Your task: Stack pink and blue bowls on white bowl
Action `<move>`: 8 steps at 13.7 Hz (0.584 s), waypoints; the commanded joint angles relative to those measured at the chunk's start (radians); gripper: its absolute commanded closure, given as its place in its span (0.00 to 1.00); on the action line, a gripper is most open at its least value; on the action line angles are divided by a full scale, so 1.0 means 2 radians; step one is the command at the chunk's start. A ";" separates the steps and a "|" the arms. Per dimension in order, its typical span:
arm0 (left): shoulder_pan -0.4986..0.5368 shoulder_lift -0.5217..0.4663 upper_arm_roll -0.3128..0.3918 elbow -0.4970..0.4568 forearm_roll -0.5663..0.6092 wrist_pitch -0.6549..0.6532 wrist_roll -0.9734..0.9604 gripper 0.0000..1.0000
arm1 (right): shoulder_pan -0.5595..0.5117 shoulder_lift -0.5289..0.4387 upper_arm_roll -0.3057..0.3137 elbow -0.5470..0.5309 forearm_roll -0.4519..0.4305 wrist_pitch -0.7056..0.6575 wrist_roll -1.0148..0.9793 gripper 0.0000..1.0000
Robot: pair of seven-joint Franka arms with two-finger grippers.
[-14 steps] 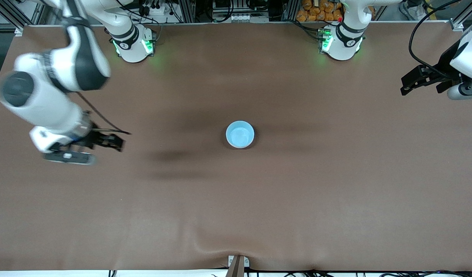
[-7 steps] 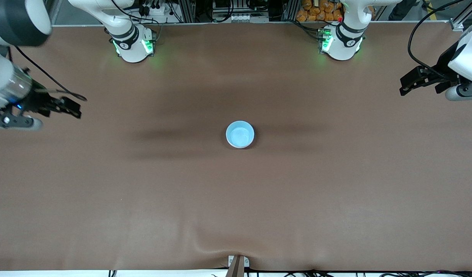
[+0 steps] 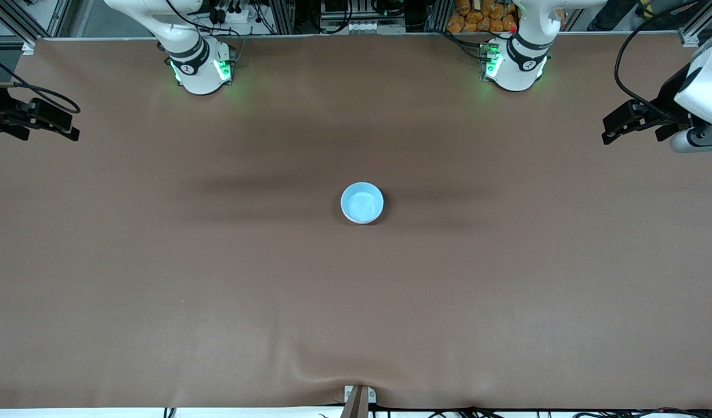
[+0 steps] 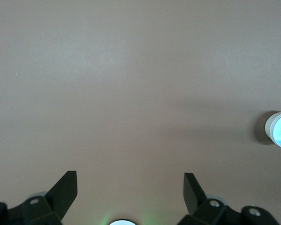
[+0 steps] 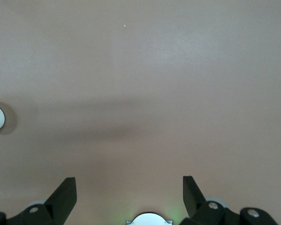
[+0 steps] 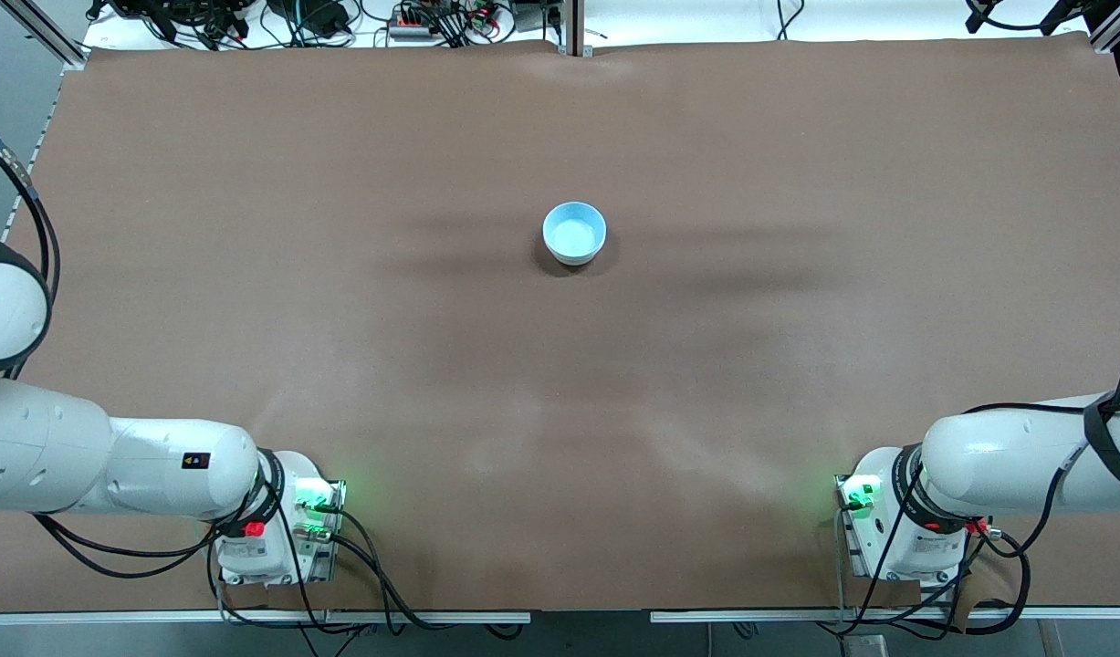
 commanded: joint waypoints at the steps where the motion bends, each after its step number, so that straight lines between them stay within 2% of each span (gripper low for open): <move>1: -0.003 -0.004 -0.002 0.004 0.003 0.005 0.005 0.00 | 0.001 0.004 -0.001 0.017 0.008 -0.011 -0.004 0.00; 8: -0.004 0.004 -0.002 0.024 0.002 0.004 -0.001 0.00 | 0.001 0.006 0.001 0.021 0.010 -0.008 0.002 0.00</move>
